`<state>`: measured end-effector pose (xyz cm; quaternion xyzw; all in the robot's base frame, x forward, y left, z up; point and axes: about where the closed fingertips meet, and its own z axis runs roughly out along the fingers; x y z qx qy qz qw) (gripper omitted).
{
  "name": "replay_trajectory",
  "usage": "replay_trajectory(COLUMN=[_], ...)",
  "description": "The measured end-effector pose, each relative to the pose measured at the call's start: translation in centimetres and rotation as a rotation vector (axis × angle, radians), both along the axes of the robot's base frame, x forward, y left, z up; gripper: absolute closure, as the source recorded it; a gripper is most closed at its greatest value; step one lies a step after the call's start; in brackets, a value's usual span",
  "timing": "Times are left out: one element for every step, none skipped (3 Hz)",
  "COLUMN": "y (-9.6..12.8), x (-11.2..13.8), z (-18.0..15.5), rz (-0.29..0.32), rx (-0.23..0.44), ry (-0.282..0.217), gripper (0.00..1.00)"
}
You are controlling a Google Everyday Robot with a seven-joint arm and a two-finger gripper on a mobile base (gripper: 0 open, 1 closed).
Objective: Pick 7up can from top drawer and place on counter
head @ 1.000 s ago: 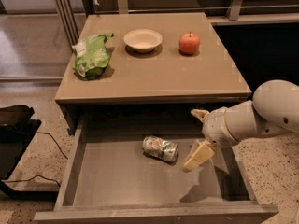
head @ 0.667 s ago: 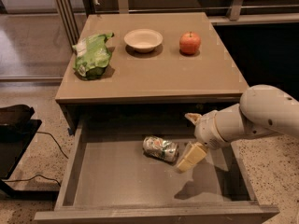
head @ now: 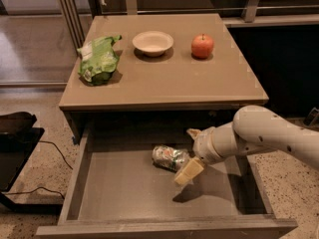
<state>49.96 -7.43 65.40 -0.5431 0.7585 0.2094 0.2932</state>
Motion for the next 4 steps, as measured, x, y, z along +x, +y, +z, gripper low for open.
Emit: replay_trajectory(y=[0.7, 2.1, 4.0, 4.2], x=[0.8, 0.9, 0.2, 0.2], z=[-1.6, -3.6, -5.7, -5.9], rz=[-0.038, -0.047, -0.044, -0.045], rx=[0.004, -0.007, -0.006, -0.006], ry=[-0.017, -0.024, -0.005, -0.006], gripper=[0.0, 0.0, 0.0, 0.17])
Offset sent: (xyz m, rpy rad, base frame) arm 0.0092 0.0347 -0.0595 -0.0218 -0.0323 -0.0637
